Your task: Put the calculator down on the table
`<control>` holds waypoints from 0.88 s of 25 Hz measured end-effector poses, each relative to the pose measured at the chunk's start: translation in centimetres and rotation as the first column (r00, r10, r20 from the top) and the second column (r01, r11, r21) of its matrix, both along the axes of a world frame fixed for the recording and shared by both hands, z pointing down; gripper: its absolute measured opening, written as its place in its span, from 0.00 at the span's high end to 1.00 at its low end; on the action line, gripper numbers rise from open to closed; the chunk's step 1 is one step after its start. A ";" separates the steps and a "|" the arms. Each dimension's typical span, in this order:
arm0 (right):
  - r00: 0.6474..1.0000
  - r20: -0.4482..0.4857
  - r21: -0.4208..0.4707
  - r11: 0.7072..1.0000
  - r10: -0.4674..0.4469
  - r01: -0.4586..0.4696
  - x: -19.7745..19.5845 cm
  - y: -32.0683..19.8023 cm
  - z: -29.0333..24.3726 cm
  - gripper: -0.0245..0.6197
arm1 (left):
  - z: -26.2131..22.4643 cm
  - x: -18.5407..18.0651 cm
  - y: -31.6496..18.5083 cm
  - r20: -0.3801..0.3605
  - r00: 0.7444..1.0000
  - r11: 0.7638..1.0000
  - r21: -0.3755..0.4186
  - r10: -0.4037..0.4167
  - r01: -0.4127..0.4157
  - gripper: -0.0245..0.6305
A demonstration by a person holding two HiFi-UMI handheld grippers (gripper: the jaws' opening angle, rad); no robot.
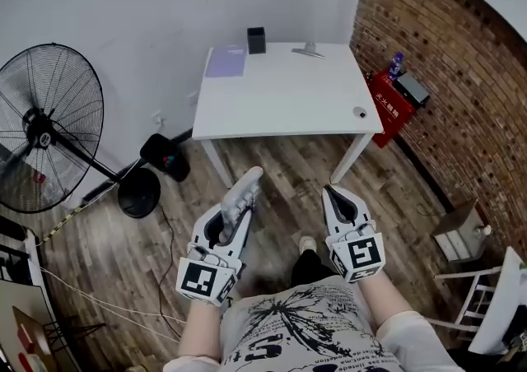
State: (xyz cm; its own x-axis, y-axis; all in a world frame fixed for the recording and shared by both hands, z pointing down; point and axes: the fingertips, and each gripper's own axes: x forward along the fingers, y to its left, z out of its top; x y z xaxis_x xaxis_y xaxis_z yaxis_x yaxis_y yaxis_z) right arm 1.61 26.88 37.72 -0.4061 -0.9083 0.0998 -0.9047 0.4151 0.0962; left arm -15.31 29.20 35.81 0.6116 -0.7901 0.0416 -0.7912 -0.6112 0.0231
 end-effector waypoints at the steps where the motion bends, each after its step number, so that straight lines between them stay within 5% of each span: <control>1: 1.000 -0.001 0.004 1.000 -0.014 0.014 0.7 -2.0 -0.5 0.94 | -0.4 0.8 -1.8 0.001 1.000 1.000 0.005 -0.014 0.014 0.75; 13: 0.995 -0.008 0.001 0.995 -0.095 0.095 10.4 -24.0 -1.0 0.94 | -0.2 10.8 -22.9 0.015 0.993 0.993 -0.005 -0.114 0.114 0.75; 22: 0.998 -0.020 -0.039 0.998 -0.057 0.057 13.3 -35.7 0.2 0.94 | 2.4 13.8 -34.3 0.058 0.996 0.994 -0.075 -0.073 0.077 0.75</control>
